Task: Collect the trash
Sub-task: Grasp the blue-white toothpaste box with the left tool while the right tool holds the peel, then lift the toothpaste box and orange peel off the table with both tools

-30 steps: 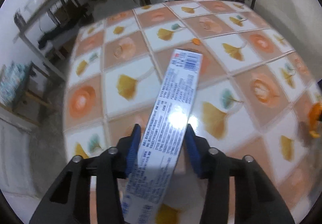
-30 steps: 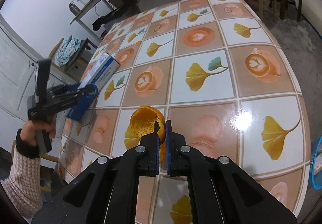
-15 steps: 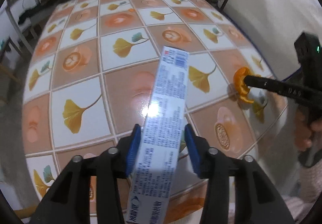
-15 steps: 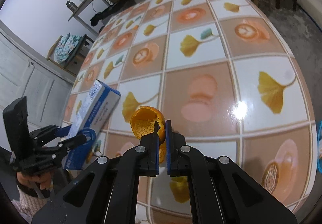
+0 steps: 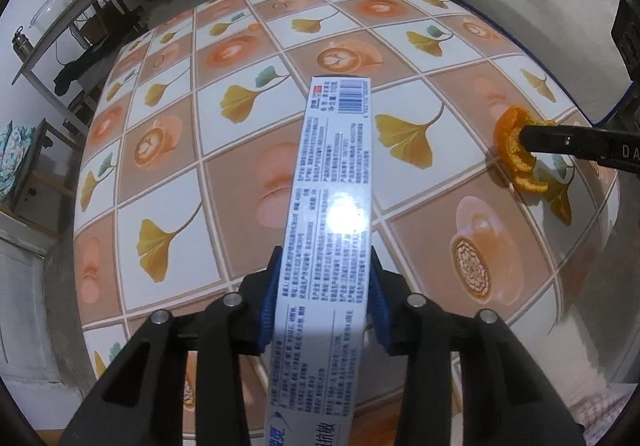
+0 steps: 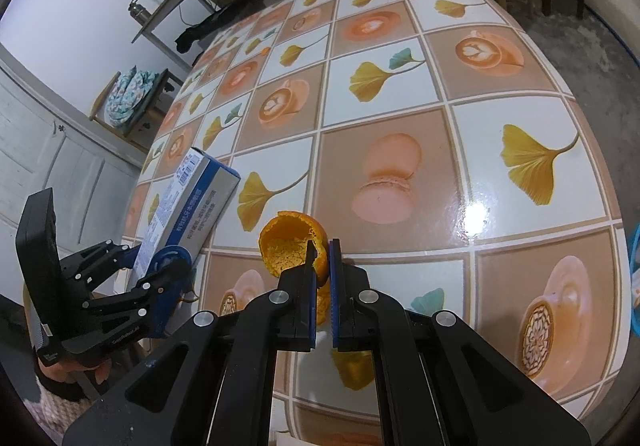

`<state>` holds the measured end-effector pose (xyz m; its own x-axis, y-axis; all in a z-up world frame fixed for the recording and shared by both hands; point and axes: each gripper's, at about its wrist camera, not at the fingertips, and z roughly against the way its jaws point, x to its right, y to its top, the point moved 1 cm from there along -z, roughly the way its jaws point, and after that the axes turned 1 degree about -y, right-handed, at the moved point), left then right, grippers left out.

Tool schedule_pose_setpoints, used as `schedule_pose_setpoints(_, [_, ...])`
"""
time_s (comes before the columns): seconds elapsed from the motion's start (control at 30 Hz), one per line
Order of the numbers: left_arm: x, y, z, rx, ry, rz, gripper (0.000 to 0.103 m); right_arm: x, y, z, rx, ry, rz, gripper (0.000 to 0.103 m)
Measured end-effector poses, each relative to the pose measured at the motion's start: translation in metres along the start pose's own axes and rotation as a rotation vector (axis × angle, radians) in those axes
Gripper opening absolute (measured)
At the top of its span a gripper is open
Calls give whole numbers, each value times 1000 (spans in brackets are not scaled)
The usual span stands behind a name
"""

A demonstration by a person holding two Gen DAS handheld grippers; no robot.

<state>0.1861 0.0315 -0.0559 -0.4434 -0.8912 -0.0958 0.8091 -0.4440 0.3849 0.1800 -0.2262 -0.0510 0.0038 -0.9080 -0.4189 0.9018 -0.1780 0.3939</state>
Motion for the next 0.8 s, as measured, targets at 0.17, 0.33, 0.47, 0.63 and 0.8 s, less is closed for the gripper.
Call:
schedule_pose_setpoints(0.17, [3,-1,1,10,-4,13,32,0,-1,1,2,1,-3,4])
schedule_pose_setpoints(0.33, [5,-1,3,22,5,15,32,0,-1,2,5,3,-7,4])
schedule_pose_setpoints(0.47, [7,0,8,37,19,3,32,1,-2,2,2,6,-11,4])
schedule_pose_setpoints(0.63, [10,1,13,50,28,-7,32,2,-2,3,4,10,-13,4])
schedule_pose_setpoints(0.8, [13,2,18,64,34,-11,32,2,-3,6,9,16,-16,4])
